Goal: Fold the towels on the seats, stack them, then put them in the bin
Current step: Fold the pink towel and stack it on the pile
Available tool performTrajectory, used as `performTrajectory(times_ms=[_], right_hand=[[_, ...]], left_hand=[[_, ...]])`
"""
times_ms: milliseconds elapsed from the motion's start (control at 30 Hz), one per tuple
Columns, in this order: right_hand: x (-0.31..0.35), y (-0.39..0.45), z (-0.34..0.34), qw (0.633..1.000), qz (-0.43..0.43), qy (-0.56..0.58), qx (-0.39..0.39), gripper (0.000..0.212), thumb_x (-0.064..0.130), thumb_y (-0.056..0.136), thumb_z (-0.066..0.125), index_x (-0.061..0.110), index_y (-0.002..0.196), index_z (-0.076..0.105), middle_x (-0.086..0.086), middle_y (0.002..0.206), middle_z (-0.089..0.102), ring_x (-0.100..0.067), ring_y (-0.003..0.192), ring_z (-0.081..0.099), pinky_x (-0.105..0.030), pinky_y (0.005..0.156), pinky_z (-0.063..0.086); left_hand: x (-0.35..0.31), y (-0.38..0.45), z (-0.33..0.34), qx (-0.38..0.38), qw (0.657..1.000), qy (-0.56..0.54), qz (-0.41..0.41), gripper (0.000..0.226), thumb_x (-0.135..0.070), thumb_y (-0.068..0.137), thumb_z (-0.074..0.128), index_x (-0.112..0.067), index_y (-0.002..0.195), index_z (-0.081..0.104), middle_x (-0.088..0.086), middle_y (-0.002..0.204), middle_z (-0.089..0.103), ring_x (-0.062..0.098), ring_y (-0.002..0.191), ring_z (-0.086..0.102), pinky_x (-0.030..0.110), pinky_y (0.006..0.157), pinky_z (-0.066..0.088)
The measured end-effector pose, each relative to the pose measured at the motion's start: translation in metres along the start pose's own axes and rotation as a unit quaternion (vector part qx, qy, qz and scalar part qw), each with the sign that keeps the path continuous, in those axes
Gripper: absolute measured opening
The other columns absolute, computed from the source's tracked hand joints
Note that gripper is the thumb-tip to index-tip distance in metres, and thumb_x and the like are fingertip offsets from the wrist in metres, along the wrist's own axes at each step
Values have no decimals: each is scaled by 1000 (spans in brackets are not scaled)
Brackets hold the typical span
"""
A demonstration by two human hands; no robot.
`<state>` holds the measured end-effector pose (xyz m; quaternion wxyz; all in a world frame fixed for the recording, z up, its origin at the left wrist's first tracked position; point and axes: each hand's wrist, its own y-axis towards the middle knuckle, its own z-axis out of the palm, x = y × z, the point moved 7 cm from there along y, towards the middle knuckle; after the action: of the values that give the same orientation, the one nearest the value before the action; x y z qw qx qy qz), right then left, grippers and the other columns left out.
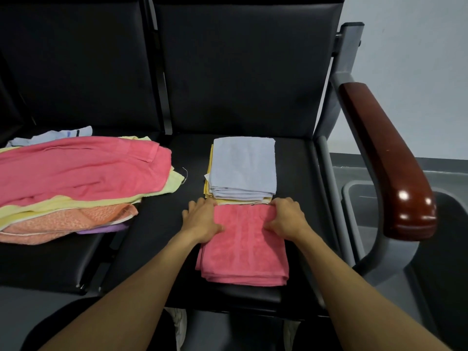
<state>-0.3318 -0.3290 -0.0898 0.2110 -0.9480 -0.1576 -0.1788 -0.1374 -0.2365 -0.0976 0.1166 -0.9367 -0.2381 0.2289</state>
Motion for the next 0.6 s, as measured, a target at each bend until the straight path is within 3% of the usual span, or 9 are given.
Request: performTrajectory(times_ms=[133, 233, 333, 400, 500, 600], right_hand=[[5, 0, 1, 1000, -16, 7, -10, 33, 17, 79, 76, 12, 107, 59, -6, 111, 45, -30, 106, 54, -42, 91, 52], [9, -4, -1, 998, -45, 38, -12, 27, 8, 79, 69, 20, 96, 51, -2, 103, 51, -27, 96, 56, -37, 78, 48], [12, -12, -4, 992, -59, 113, -25, 30, -3, 73, 56, 25, 81, 47, -8, 92, 63, -30, 82, 60, -36, 65, 46], [11, -17, -11, 982, -62, 166, -59, 29, -6, 75, 55, 22, 84, 50, -8, 90, 66, -27, 81, 62, -33, 63, 47], [14, -24, -28, 961, -77, 243, -109, 23, -4, 84, 64, 15, 94, 55, 0, 85, 65, -15, 77, 61, -13, 58, 44], [23, -14, -53, 933, -77, 323, -138, 20, 2, 88, 70, 10, 101, 57, 4, 87, 65, -6, 75, 62, -12, 63, 48]], left_hand=[[1, 1, -1, 15, 999, 5, -36, 66, -35, 82, 81, -19, 135, 46, 6, 135, 41, 29, 130, 36, 42, 109, 31], [1, -2, -4, 19, 996, -76, -48, 65, -24, 81, 83, -15, 127, 39, 3, 122, 49, 30, 124, 46, 46, 109, 37], [4, -9, -4, 20, 985, -161, -64, 64, -16, 76, 85, -18, 121, 39, 2, 112, 56, 28, 112, 58, 44, 103, 46], [6, -13, -8, 16, 973, -221, -67, 48, -12, 75, 86, -10, 114, 58, 1, 105, 64, 24, 103, 65, 37, 92, 53], [3, -16, -22, 10, 934, -355, -44, 10, -5, 82, 79, -7, 92, 76, 6, 92, 77, 23, 90, 74, 35, 83, 60], [-8, -4, -53, -31, 919, -393, 1, 16, -5, 89, 71, -14, 101, 76, 4, 97, 78, 20, 92, 73, 40, 88, 60]])
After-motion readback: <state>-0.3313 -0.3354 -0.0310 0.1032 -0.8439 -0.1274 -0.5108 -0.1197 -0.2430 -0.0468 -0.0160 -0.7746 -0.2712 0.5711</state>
